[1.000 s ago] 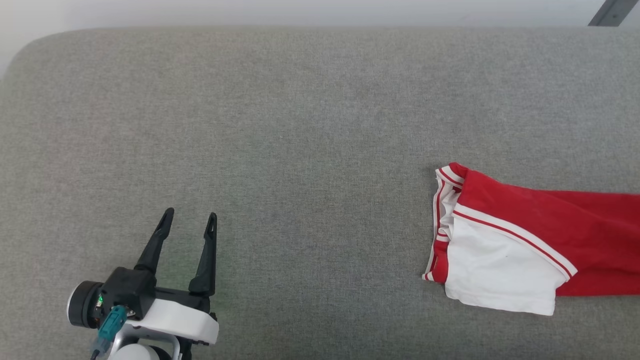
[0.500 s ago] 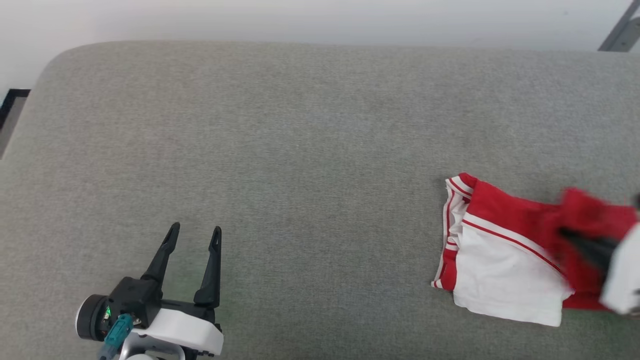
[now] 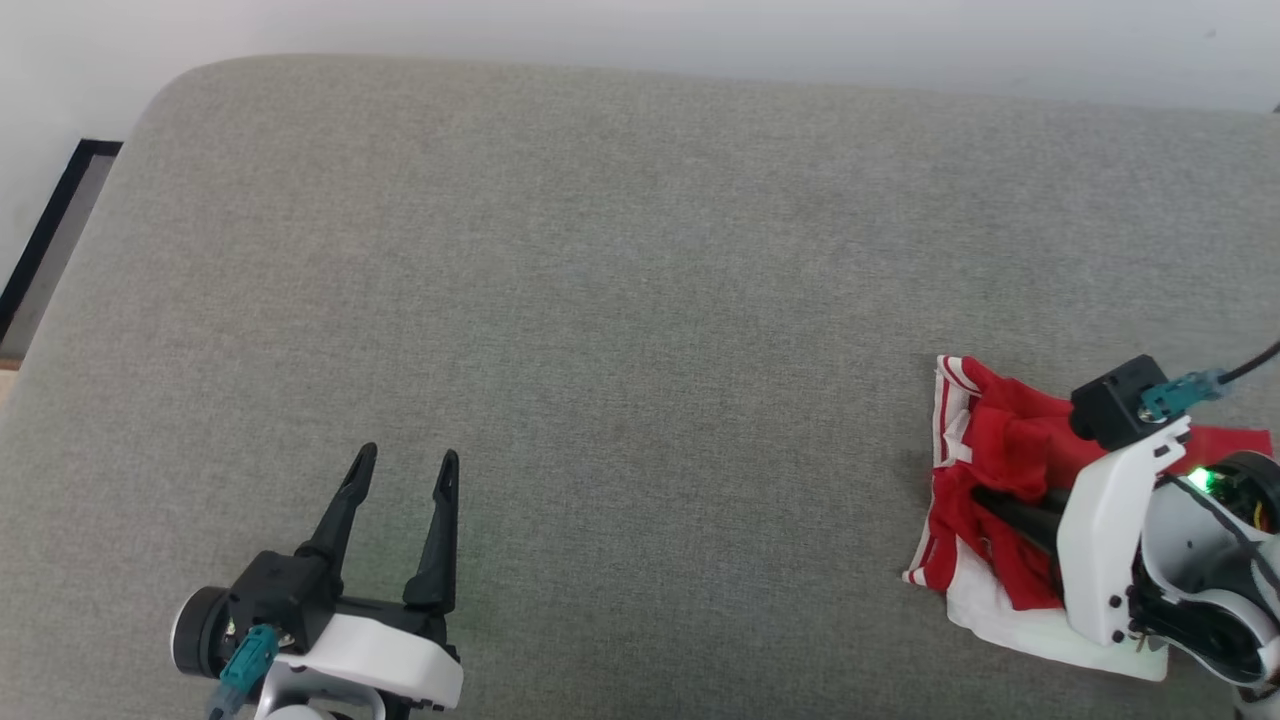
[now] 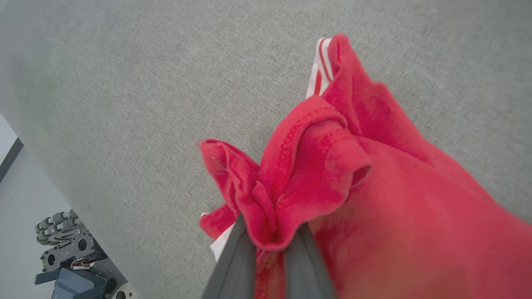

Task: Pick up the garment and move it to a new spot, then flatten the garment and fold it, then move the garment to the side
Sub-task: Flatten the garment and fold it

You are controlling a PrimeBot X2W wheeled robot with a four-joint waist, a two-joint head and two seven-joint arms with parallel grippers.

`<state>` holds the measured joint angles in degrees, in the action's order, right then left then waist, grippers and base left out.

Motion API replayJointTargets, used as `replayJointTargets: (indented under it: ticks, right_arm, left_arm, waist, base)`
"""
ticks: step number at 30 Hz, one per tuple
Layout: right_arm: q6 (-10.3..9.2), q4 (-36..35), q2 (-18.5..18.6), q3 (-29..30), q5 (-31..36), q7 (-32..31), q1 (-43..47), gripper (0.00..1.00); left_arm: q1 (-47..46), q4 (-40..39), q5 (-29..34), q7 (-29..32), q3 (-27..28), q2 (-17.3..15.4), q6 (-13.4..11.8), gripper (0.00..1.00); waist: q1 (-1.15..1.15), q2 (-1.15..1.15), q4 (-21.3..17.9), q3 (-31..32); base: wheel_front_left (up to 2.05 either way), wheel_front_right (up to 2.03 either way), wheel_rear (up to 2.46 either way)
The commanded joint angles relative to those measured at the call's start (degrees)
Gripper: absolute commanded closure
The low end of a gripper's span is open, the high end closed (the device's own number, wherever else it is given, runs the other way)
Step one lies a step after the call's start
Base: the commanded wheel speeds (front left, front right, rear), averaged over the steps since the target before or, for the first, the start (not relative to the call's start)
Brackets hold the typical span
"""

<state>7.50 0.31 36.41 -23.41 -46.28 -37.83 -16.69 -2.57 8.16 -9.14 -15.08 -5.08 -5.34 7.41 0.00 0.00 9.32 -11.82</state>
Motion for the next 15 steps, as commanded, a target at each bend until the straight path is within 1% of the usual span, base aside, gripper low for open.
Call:
replayJointTargets:
  ticks: [1, 6, 7, 8, 9, 10, 15]
  right_arm:
    - [-0.03, 1.6, -0.7, -0.6, 0.2, 0.8, -0.9, 1.0]
    - [-0.03, 5.5, -1.5, -2.7, 0.6, 3.3, -2.3, 1.0]
    - [-0.03, 5.9, -1.7, -3.0, 0.5, 3.9, -2.6, 0.95]
    - [-0.02, 6.3, -1.9, -3.4, 0.2, 4.4, -2.8, 0.65]
    - [-0.02, 6.3, -2.0, -3.8, -0.4, 4.8, -2.9, 0.29]
    - [-0.03, 6.2, -2.3, -4.0, -1.0, 5.3, -3.1, 0.0]
    - [-0.03, 4.1, -1.6, -4.0, -3.5, 7.0, -4.1, 0.0]
  left_arm:
    - [-0.8, 0.1, -0.1, -0.1, 0.0, 0.2, 0.1, 0.0]
    - [-1.0, 0.3, -0.3, -0.1, 0.0, 0.5, 0.1, 0.0]
    - [-1.0, 0.3, -0.3, -0.1, 0.0, 0.5, 0.1, 0.0]
    - [-0.8, 0.4, -0.2, -0.1, 0.1, 0.6, 0.1, 0.0]
    - [-0.6, 0.4, -0.2, -0.1, 0.2, 0.6, 0.1, 0.0]
    - [-0.3, 0.5, -0.3, -0.1, 0.3, 0.5, 0.1, 0.0]
    - [0.4, 0.6, -0.4, -0.1, 0.7, -0.1, 0.1, 0.0]
  waist:
    - [0.0, 0.0, 0.3, -0.3]
    - [0.0, 0.0, 0.5, -0.4]
    - [0.0, 0.0, 0.4, -0.4]
    - [0.0, 0.0, 0.2, -0.2]
    - [0.0, 0.0, 0.0, 0.0]
    - [0.0, 0.0, -0.3, 0.2]
    - [0.0, 0.0, -2.1, 1.6]
  base:
    - [0.0, 0.0, 0.0]
    - [0.0, 0.0, 0.0]
    - [0.0, 0.0, 0.0]
    - [0.0, 0.0, 0.0]
    - [0.0, 0.0, 0.0]
    - [0.0, 0.0, 0.0]
    - [0.0, 0.0, 0.0]
